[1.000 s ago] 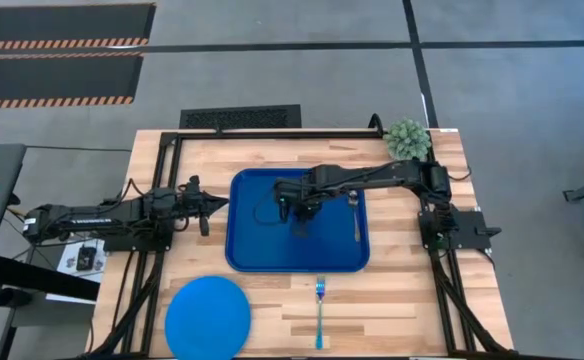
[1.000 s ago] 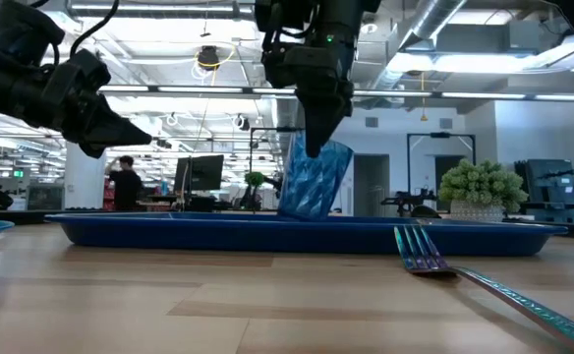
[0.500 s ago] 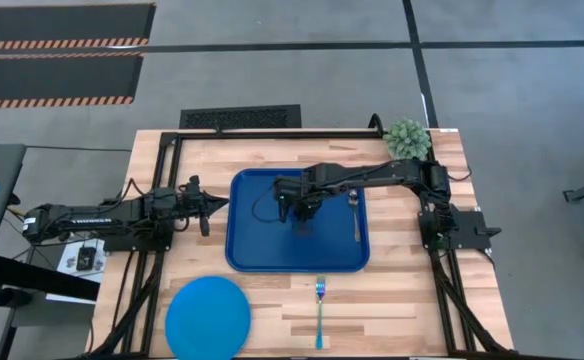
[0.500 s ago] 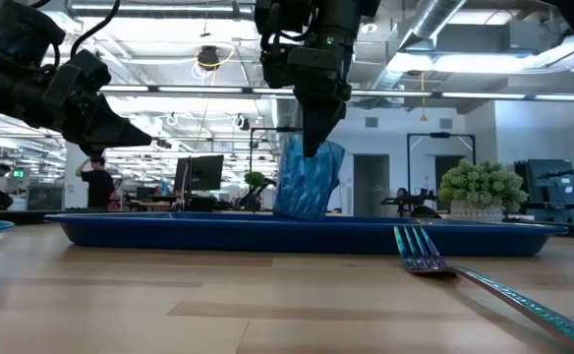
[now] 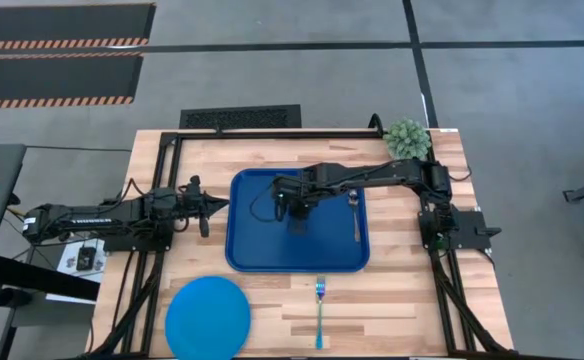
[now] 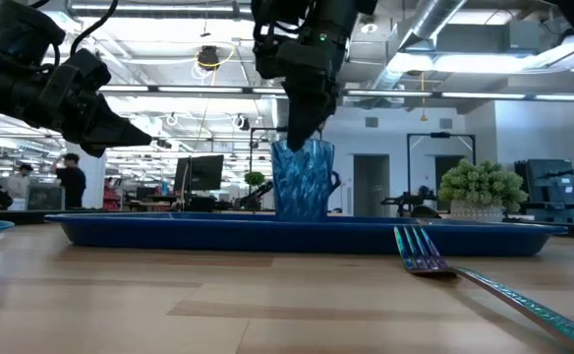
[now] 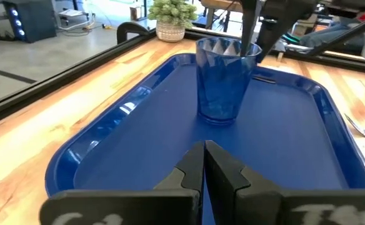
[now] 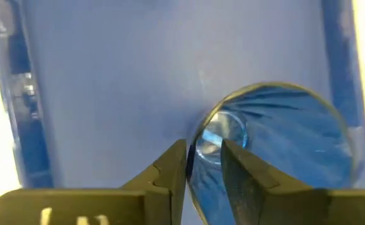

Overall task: Pick and place plate/cup/fork/spoon on tray
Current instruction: Put the blue cup on the top left of the blue serving tray

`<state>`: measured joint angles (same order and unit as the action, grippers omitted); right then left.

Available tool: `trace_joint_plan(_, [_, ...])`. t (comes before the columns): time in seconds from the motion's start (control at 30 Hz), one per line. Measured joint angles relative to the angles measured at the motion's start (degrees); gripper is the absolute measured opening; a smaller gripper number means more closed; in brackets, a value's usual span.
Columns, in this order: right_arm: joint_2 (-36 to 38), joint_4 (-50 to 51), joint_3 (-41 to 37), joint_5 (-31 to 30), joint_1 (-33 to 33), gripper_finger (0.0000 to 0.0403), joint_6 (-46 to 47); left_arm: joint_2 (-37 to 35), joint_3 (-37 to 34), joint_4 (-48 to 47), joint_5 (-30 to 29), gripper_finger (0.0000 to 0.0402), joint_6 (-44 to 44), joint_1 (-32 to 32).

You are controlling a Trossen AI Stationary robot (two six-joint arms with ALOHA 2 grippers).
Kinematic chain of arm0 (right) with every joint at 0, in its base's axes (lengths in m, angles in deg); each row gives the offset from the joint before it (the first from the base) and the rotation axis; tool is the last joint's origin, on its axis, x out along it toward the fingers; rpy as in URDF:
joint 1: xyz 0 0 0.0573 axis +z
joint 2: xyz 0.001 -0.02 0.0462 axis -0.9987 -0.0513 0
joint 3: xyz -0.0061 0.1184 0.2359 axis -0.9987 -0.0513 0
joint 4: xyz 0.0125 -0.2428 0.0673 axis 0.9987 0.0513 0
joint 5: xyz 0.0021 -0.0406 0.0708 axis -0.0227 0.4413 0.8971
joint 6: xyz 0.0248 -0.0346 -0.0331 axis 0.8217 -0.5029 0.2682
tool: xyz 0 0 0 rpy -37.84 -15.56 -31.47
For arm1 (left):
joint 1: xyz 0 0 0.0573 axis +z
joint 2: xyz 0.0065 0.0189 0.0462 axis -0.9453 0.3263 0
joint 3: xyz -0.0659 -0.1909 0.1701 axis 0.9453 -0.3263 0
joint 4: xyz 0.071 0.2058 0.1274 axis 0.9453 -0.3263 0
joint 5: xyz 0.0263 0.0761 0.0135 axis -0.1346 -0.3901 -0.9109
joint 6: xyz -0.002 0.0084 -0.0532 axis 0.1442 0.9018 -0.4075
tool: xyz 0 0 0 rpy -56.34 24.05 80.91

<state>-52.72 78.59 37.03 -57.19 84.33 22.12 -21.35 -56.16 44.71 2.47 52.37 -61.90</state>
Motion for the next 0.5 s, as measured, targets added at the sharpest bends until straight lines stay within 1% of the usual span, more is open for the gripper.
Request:
trace_joint_plan(0.07, [1.0, 0.6, 0.2, -1.4, 0.5, 0.012, -0.9, 0.0, 0.0, 0.0, 0.0, 0.0, 0.0, 0.0])
trace_joint_plan(0.13, [2.2, 0.3, 0.6, -1.0, 1.2, 0.0114, -3.1, 0.0, 0.0, 0.1, 0.0, 0.0, 0.1, 0.0])
trace_joint_plan(0.23, [3.9, 2.6, 0.6, -1.3, 2.5, 0.0097, -5.7, 0.0, 0.0, 0.4, 0.0, 0.0, 0.1, 0.0])
trace_joint_plan(0.4, [7.7, 2.2, 0.4, -3.1, 3.7, 0.0048, -8.2, 0.0, 0.0, 0.4, 0.2, 0.0, 0.3, 0.0])
trace_joint_plan(0.5, [11.5, -2.9, -3.9, -2.9, 3.5, 0.0014, -10.0, 0.0, 0.2, -0.1, 0.6, 0.0, 0.3, 0.0])
